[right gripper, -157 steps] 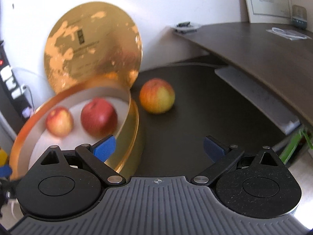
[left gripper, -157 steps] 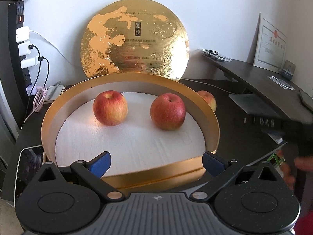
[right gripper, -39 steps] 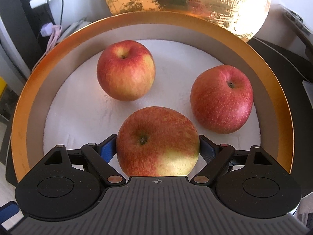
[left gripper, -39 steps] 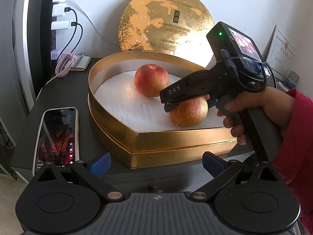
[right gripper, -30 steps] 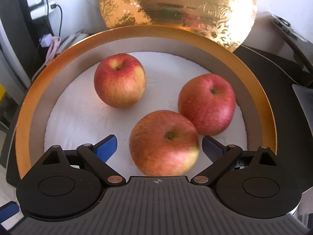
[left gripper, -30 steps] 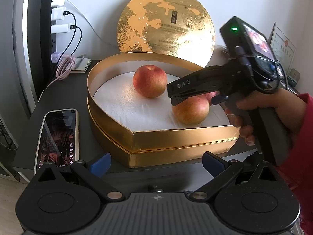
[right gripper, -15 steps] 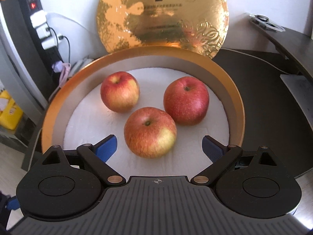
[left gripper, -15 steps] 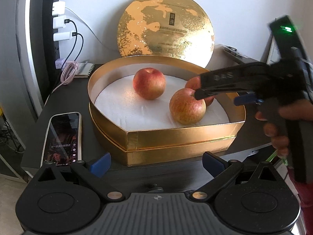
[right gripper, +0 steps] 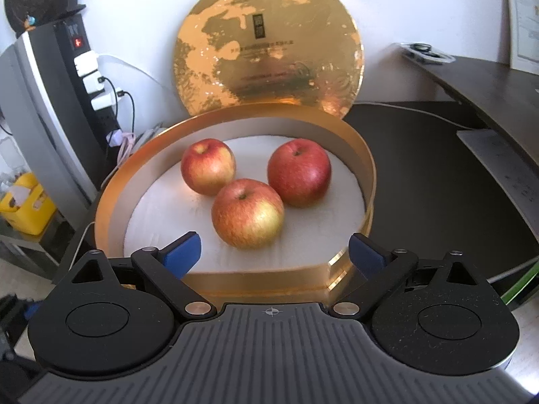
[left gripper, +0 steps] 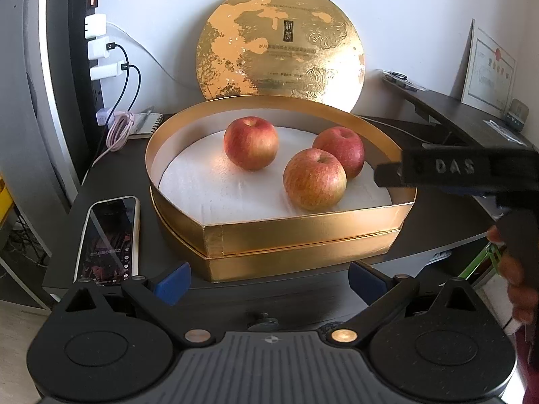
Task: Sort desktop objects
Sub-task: 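Withdraw the right gripper up and away from the box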
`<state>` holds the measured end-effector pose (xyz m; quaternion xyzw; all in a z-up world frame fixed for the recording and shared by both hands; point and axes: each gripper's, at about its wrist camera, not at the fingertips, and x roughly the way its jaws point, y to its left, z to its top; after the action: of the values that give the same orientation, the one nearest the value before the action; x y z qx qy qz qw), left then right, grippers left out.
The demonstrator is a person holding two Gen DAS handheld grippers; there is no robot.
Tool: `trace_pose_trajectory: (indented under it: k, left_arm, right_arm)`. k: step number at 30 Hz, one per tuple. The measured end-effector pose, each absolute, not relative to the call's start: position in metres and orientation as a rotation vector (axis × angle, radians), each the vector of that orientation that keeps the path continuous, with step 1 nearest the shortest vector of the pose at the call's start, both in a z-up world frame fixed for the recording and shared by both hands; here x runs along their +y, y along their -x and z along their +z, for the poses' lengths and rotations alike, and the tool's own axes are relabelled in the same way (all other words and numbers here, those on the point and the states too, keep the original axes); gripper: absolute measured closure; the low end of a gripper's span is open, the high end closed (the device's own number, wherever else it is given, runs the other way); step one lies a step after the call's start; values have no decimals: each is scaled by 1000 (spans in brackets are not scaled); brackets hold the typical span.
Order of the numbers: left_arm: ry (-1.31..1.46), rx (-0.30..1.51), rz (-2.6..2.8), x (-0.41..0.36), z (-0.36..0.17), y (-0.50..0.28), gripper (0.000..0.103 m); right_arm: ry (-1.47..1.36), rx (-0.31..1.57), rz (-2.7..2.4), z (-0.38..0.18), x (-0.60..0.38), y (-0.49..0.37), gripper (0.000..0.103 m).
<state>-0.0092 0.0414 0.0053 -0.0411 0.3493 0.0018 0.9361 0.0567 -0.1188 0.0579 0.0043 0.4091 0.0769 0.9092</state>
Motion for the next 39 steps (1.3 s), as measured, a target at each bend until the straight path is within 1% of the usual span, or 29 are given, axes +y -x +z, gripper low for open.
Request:
trace_pose_trajectory:
  k: [10,21,28,33,35,39]
  left_arm:
    - [49,704,-15,25,8,22,3]
    - [79,693,-22,36,5,31,3]
    - [112,692,-43,48,1,28,3]
    - [138,690,-82,56,-3,23,3]
    - [155,690,-98,59,-5,20,3]
    - [160,679,-118,64,-5,14,3]
  right_arm:
    - [49,809,135,60,-120,-22,4]
    - [73,787,141,59,-110,5,3]
    - [26,761,149,62,-107,2,3]
    - [4,696,116,66,-103,-3,3]
    - [-2,669,93,69,-102,-5,2]
    - [28,684,60,67,-98,-13,1]
